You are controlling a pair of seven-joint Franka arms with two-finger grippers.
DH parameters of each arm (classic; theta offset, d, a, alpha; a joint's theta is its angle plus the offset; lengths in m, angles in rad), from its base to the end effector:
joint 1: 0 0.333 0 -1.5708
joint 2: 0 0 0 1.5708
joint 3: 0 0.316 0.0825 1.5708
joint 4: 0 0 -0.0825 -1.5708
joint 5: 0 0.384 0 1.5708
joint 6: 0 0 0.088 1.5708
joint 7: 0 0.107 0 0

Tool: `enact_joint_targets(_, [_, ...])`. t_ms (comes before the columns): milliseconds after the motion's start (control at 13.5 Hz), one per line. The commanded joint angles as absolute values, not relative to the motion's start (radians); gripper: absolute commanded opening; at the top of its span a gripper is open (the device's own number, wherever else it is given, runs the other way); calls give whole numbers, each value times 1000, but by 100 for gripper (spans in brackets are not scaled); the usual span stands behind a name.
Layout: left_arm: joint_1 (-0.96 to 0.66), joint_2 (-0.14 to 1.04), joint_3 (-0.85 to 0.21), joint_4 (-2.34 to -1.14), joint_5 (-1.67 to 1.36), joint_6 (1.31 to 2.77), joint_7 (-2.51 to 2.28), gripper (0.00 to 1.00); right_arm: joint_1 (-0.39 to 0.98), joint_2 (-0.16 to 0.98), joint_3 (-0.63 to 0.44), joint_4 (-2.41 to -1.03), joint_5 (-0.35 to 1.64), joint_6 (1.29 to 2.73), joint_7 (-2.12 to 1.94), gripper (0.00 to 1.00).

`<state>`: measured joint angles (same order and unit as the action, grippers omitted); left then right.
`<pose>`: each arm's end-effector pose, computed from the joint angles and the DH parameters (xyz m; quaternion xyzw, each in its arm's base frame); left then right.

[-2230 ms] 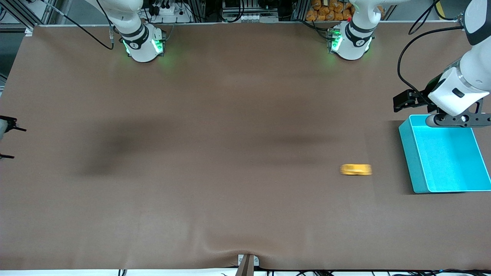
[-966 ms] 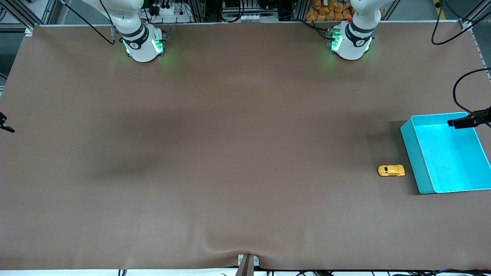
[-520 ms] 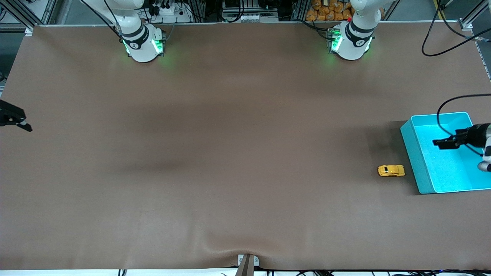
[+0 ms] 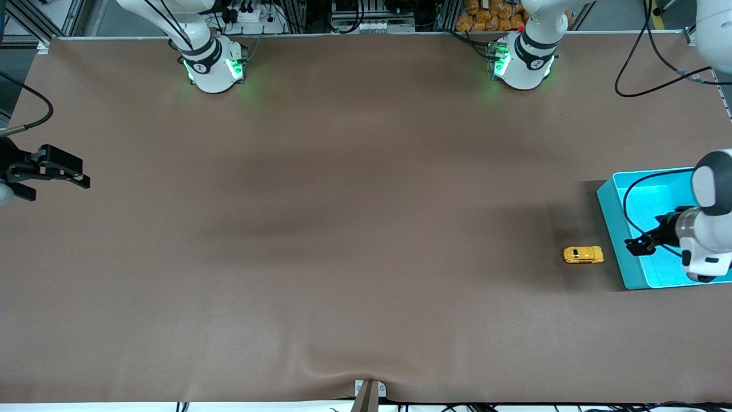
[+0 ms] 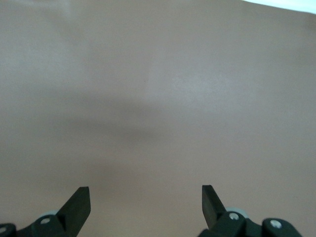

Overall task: Wind and store yellow beetle car
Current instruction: 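Close the left gripper around the yellow car, then lift the car with the left gripper over the turquoise box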

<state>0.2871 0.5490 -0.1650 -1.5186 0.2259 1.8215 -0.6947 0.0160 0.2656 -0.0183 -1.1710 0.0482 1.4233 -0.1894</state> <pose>0.6627 0.1156 0.3282 -0.9226 -0.3621 0.0958 0.0920 0.6186 0.0062 0.6414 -0.9950 -0.0971 0.0046 0.0220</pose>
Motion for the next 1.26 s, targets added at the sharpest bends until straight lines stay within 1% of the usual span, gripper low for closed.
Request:
enact_joint_targets(0, [270,594,-166,-1496,261,1828,-846,100,40,172,-20,-1291,25,1439,-76,100])
enact_joint_targets(149, [267,617,-169,-1497,255,1891,-984,100,48,129,-18,-1350,25,1453,-29,100])
enact_joint_targets(372, [244,647,-172,-1499,245,1986,-1222,100,37,103,-23,-1403,25,1466,-23,100])
enact_joint_targets(595, [224,684,-172,-1499,250,2063,-1426,100,35,42,-26,-1520,23,1538,-23,100])
enact_joint_targets(892, [207,722,-170,-1511,255,2103,-1589,100,17,34,-14,-1509,23,1542,-15,100])
enact_joint_targets(1041, [212,719,-170,-1552,258,2105,-1589,100,18,32,-18,-1496,20,1523,-12,100])
enact_joint_targets(1189, [219,713,-170,-1594,258,2149,-1589,100,17,37,-20,-1491,15,1522,-14,100])
